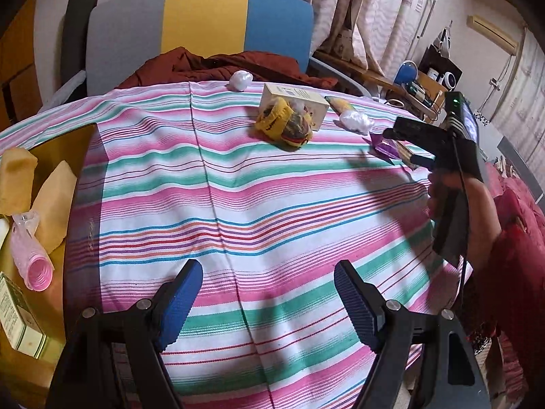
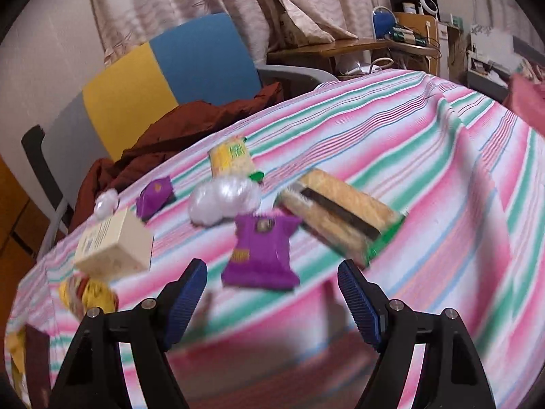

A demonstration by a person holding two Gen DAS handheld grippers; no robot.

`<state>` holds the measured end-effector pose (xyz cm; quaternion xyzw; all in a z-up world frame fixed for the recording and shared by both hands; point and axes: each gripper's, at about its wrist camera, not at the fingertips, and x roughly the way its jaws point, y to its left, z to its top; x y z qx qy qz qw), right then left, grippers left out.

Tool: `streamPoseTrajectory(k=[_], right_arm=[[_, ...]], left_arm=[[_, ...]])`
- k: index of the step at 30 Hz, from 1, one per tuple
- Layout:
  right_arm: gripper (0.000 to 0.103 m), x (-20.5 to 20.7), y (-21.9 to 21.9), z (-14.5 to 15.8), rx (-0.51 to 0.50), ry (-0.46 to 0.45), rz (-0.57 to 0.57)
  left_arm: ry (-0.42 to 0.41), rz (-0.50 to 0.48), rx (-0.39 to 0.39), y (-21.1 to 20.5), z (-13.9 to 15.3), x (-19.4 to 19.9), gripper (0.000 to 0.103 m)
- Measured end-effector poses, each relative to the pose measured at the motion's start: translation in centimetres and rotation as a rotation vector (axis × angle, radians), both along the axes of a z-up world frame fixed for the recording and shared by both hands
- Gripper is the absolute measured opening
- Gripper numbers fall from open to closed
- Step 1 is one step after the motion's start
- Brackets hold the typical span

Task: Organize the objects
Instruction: 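Grasp the purple snack packet with the right gripper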

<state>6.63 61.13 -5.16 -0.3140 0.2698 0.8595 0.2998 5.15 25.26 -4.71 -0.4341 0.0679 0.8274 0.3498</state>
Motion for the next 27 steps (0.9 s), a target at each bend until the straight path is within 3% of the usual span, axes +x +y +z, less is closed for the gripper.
streamPoseTrajectory(k=[5, 7, 9, 18, 27], right_arm=[[0.067, -2.6, 0.6, -0.8, 0.054, -0.051, 0.037], [0.049, -3.3, 0.9, -1.6, 0.032, -0.078, 0.054], [0.046, -3.4, 1.0, -1.9, 0.029, -0.079, 0.056], [0.043, -3.7, -0.6, -2.2, 0.091, -0.119, 0.097], [0.043, -3.3, -0.4, -2.4, 0.085, -0.092, 0.095]], left_arm=[[-0.009, 0.015, -0.013, 0.2, -0.3, -0.7, 0.081], [-0.011, 0.019, -0.016, 0.5, -0.4, -1.0, 0.081], [-0.011, 0.02, -0.019, 1.2, -0.5, -1.4, 0.081], [0.009, 0.036, -0.014, 6.1, -0.1, -5.0, 0.081], [0.111, 0.005, -0.056, 12.3, 0.3, -9.3, 0.087]])
